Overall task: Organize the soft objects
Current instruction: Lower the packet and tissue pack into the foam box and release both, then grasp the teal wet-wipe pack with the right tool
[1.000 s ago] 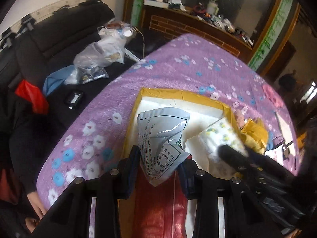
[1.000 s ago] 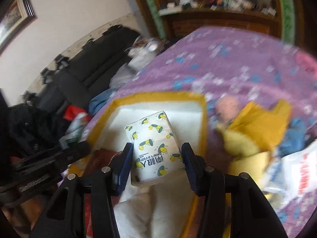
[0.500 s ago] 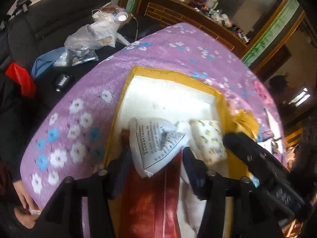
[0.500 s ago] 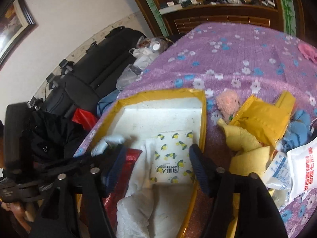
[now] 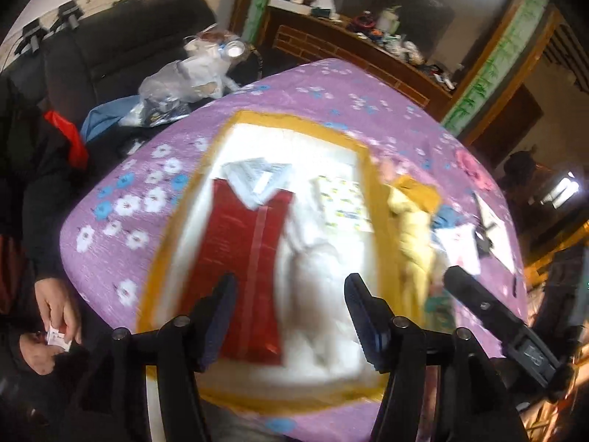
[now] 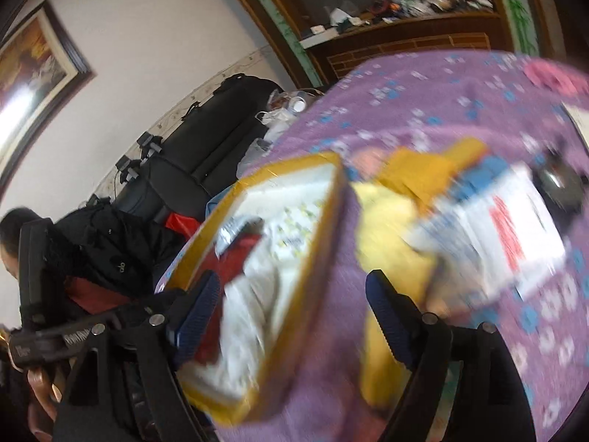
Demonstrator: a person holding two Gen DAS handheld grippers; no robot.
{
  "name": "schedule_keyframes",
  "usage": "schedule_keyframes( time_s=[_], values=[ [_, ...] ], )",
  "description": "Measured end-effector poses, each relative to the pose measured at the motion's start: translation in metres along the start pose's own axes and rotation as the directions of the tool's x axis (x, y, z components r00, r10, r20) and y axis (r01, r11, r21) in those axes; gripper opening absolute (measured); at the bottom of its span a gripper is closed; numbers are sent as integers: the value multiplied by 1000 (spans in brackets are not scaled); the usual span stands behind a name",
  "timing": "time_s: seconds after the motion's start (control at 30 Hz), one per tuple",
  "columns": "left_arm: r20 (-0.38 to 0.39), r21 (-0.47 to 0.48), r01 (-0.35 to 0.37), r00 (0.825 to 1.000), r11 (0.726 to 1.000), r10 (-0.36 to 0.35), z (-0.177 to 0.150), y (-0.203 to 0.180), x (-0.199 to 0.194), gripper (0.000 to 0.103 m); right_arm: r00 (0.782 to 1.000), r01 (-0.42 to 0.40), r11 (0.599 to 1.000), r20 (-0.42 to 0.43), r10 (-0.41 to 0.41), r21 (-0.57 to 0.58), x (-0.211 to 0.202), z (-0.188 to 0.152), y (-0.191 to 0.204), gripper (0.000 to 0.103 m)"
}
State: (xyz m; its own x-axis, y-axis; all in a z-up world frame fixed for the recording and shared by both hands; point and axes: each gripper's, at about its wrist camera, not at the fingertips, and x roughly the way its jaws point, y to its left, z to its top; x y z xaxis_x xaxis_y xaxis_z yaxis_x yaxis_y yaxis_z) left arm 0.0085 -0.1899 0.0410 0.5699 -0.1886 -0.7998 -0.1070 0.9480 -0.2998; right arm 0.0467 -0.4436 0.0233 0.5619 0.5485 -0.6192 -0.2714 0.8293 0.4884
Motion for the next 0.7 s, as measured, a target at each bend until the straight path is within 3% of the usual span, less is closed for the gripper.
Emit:
schedule_keyframes(
  time_s=[0.1, 0.37, 0.53, 0.7],
  values=[
    [7, 62, 16, 1000, 998, -16, -14, -28, -8, 63, 999, 35, 999, 19, -36, 30, -18, -7, -22, 81],
    [-62, 167, 86, 995, 982, -77, -39, -90, -4, 63, 987, 158, 978, 7, -160, 139, -52, -15, -83, 81],
    [-85, 211, 120, 991, 970, -104, -52, -117, -1, 63, 975, 218, 968, 20, -222, 124, -55, -14, -103, 81],
    [-137, 250, 140, 985, 958, -108, -64, -133, 15, 63, 973, 231, 962, -12, -231, 146, -44, -23, -121, 81]
  ],
)
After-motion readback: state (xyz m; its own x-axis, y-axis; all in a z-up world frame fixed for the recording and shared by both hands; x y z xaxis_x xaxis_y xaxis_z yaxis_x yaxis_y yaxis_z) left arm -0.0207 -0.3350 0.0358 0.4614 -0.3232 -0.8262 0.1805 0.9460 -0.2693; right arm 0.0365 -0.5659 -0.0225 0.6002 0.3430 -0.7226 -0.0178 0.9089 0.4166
